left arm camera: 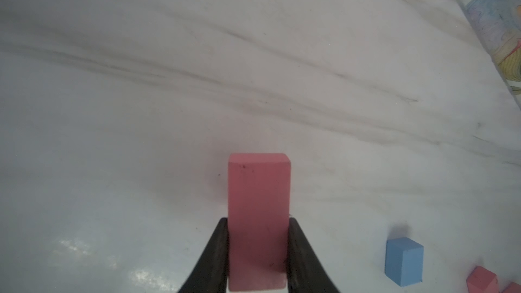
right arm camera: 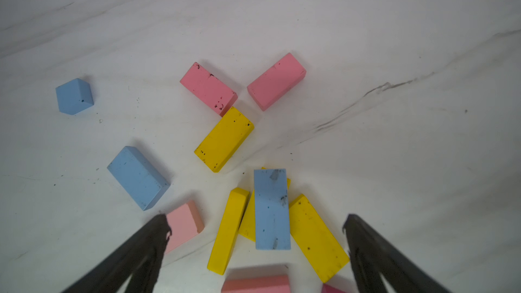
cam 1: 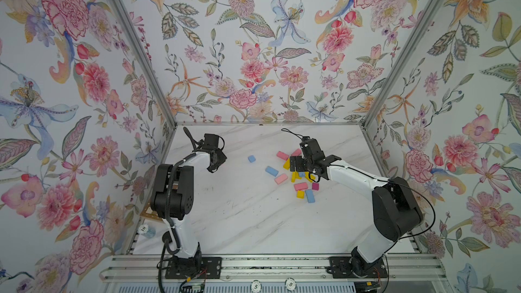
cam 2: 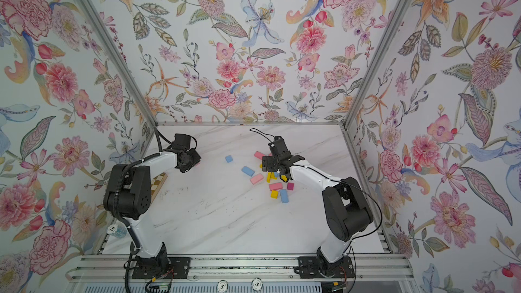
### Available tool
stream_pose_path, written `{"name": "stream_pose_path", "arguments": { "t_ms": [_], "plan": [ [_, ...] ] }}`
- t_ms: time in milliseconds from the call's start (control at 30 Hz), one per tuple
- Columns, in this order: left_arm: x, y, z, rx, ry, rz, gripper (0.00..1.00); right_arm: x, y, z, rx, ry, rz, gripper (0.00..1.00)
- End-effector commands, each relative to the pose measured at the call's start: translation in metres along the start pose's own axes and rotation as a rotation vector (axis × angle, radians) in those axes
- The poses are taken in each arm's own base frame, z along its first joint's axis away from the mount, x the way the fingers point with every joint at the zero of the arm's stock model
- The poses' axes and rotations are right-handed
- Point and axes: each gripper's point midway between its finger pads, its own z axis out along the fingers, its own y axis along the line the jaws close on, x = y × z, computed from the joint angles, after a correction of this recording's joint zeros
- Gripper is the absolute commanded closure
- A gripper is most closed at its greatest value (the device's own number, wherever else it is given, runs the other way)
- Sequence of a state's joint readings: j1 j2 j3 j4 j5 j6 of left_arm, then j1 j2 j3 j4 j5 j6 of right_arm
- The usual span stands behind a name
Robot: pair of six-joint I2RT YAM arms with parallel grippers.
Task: Assemble the letter v with building blocks
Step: Place the building block at the center of the board.
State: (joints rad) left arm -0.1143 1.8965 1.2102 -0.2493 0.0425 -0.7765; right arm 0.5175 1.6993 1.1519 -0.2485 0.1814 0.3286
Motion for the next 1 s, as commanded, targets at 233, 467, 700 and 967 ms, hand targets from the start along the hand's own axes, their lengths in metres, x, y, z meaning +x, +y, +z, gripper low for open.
{"name": "stream_pose_path", "arguments": {
  "t_ms": [233, 467, 700, 967],
  "plan": [
    [-0.018, 0.028, 0.015, -0.114, -0.04, 0.008, 0.86, 0.01, 0.015, 0.016, -0.027, 0.066, -0.029, 0.01],
    [-0.036, 0.019, 0.032, -0.117, -0.021, 0.024, 0.86, 0.009, 0.017, 0.022, -0.02, 0.083, -0.031, 0.01],
    [-0.036, 0.007, 0.039, -0.101, -0.001, 0.037, 0.85, 0.001, 0.011, 0.026, -0.013, 0.089, -0.012, 0.01],
    [-0.023, 0.012, 0.038, -0.104, 0.016, 0.041, 0.83, -0.014, -0.009, 0.036, -0.006, 0.087, 0.006, 0.01]
  ]
}}
